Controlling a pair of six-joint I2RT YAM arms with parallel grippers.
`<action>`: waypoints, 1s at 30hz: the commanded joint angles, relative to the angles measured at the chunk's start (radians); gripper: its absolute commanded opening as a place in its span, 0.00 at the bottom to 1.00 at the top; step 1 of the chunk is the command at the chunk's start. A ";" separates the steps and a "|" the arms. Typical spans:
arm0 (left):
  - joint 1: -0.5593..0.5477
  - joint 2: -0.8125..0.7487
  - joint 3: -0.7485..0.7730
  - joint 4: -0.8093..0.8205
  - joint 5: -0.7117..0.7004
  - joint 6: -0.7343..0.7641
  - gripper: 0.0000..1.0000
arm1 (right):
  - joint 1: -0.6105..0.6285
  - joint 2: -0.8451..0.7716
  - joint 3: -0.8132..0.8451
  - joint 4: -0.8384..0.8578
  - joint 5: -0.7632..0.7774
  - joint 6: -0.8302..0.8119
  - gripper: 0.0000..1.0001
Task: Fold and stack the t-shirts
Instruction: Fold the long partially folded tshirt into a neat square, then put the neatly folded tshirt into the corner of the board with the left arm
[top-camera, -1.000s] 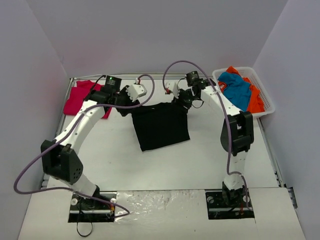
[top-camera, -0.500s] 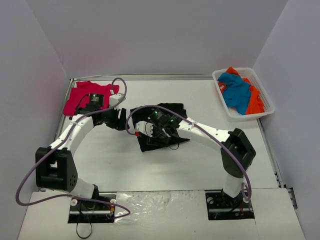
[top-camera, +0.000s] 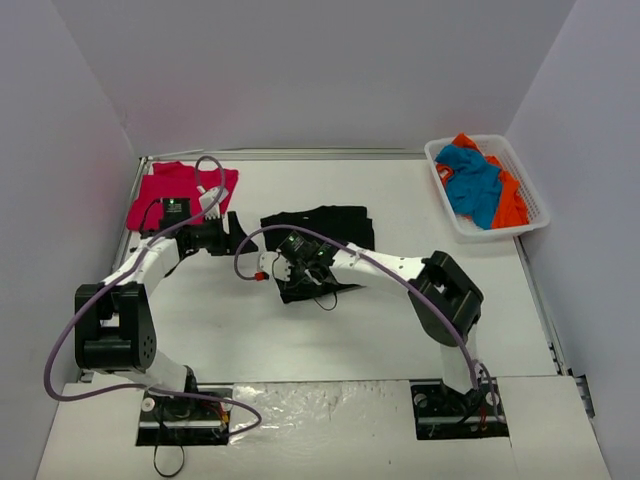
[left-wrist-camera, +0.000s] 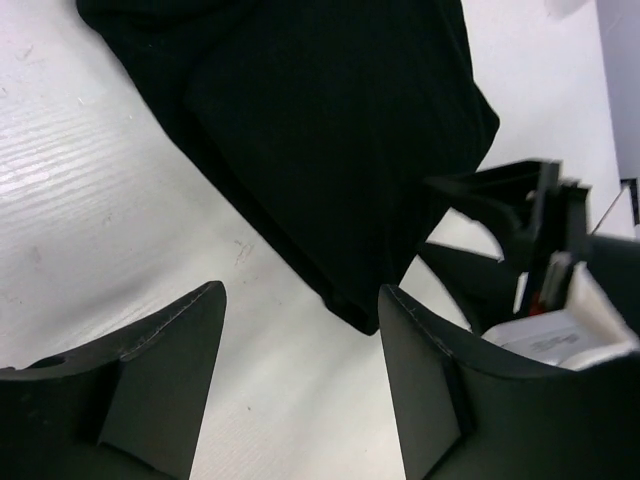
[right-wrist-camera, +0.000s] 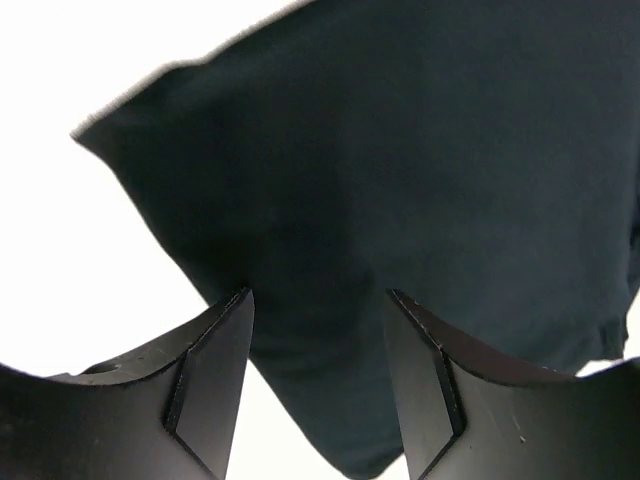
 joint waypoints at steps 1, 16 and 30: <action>0.033 0.004 -0.009 0.081 0.064 -0.064 0.61 | 0.048 0.039 0.060 -0.003 0.049 0.011 0.50; 0.086 0.009 -0.055 0.126 0.093 -0.092 0.63 | 0.128 0.190 0.163 -0.024 0.077 0.013 0.54; 0.086 0.092 -0.042 0.194 0.168 -0.245 0.71 | 0.093 0.203 0.233 -0.049 0.136 0.014 0.00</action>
